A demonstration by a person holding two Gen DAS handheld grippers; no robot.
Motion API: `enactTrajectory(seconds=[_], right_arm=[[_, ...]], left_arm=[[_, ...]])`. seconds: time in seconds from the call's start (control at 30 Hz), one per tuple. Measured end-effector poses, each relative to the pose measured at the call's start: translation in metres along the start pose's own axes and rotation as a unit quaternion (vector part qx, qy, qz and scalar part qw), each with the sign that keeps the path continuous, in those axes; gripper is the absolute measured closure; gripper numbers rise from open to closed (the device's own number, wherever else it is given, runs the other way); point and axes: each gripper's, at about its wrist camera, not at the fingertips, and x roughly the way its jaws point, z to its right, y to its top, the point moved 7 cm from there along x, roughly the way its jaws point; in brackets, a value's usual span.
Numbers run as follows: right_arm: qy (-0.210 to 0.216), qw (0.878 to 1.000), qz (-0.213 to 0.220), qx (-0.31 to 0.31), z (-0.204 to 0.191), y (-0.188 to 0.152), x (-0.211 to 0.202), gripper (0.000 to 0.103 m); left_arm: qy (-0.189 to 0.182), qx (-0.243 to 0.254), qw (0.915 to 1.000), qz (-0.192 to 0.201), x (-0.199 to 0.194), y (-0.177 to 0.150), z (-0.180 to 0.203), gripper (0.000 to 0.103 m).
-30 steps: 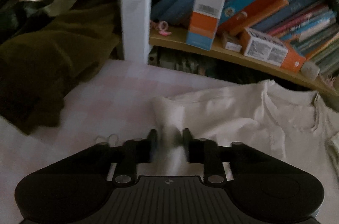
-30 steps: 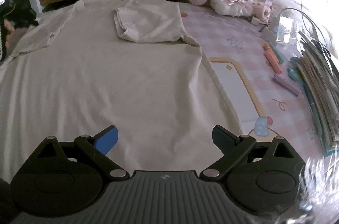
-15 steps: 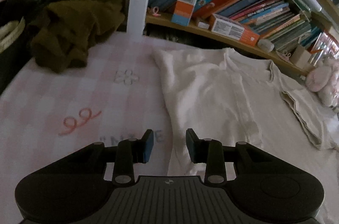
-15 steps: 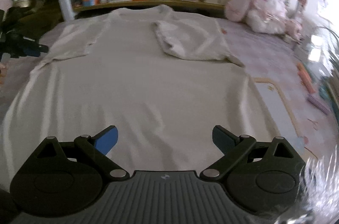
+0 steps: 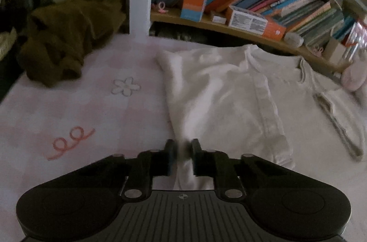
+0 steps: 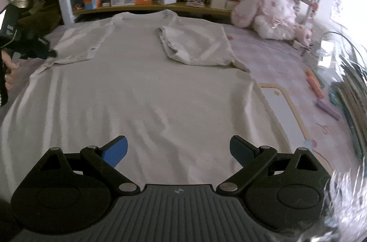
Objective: Fold clothes
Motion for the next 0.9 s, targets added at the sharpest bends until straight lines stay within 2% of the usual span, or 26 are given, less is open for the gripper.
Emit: enactTrajectory(seconds=[0.23, 0.3, 0.4, 0.5, 0.53, 0.6, 0.73, 0.9], right_arm=[[-0.013, 1.0, 0.0, 0.017, 0.012, -0.006, -0.007, 0.007], [-0.01, 1.0, 0.0, 0.016, 0.013, -0.007, -0.007, 0.007], [-0.003, 1.0, 0.004, 0.012, 0.015, -0.007, -0.008, 0.007], [0.009, 1.0, 0.011, 0.02, 0.019, -0.005, -0.006, 0.007], [0.016, 1.0, 0.01, 0.023, 0.02, -0.004, -0.005, 0.007], [0.031, 0.999, 0.009, 0.023, 0.019, -0.002, -0.001, 0.007], [0.067, 0.998, 0.016, 0.003, 0.013, 0.0, -0.001, 0.007], [0.096, 0.995, 0.023, -0.012, 0.016, -0.001, -0.007, 0.007]], left_arm=[[0.014, 0.007, 0.9999, -0.005, 0.001, 0.003, 0.004, 0.096], [0.01, -0.001, 0.9999, -0.009, -0.001, 0.001, 0.001, 0.09], [0.003, -0.015, 0.9997, -0.019, -0.012, -0.006, -0.001, 0.087], [0.003, -0.007, 1.0, -0.003, -0.037, -0.017, 0.002, 0.085], [0.002, -0.005, 1.0, 0.004, -0.049, -0.023, 0.005, 0.082], [-0.002, -0.001, 0.9999, 0.014, -0.071, -0.037, 0.01, 0.068], [-0.001, 0.012, 0.9996, 0.026, -0.115, -0.073, 0.025, 0.061], [0.014, 0.003, 0.999, 0.042, -0.152, -0.11, 0.039, 0.041]])
